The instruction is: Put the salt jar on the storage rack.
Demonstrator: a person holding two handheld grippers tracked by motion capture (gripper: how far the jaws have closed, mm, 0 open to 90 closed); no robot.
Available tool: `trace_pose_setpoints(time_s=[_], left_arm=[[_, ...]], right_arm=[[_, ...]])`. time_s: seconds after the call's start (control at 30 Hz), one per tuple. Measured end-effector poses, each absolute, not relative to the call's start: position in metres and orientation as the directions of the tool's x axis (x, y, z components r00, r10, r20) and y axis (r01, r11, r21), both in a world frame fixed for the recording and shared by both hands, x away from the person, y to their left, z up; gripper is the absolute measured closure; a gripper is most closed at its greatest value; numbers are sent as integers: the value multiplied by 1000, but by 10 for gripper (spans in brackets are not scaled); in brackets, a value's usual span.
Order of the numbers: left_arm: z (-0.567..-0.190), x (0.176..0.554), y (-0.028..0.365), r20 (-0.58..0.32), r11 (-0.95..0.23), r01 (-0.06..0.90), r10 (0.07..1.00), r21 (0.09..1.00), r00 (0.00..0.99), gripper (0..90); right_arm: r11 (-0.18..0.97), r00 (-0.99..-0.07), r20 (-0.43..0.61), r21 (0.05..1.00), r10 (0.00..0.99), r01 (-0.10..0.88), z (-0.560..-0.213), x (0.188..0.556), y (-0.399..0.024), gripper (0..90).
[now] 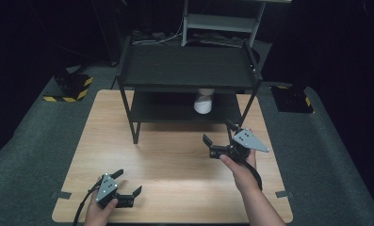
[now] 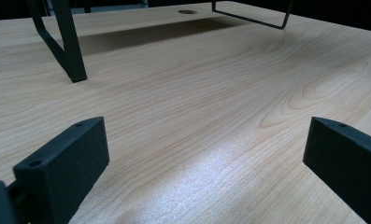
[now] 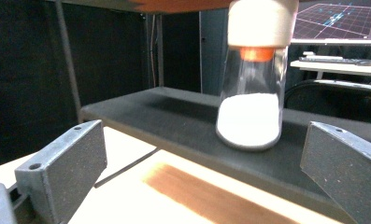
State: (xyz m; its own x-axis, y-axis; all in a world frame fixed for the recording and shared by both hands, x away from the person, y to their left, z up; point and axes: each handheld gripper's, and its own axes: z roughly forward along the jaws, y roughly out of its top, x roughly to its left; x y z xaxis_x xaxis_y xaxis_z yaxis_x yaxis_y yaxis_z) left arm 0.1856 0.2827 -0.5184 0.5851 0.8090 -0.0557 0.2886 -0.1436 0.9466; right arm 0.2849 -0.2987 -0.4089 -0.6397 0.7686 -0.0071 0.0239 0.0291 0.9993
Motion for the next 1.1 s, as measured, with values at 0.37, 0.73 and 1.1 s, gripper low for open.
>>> trace_pose_setpoints(time_s=[0.37, 0.73, 1.1], left_arm=[[-518, 185, 282, -53, -146, 289, 810, 946, 583, 5], [-518, 185, 281, -50, -147, 288, 813, 946, 581, 5], [-518, 184, 281, -48, -149, 287, 814, 946, 579, 5]], right_arm=[[48, -635, -25, 999, 772, 19, -441, 253, -317, 3], [78, -606, -38, 996, 795, 41, -469, 229, -335, 3], [95, -569, -16, 989, 822, 109, -498, 211, -355, 3]])
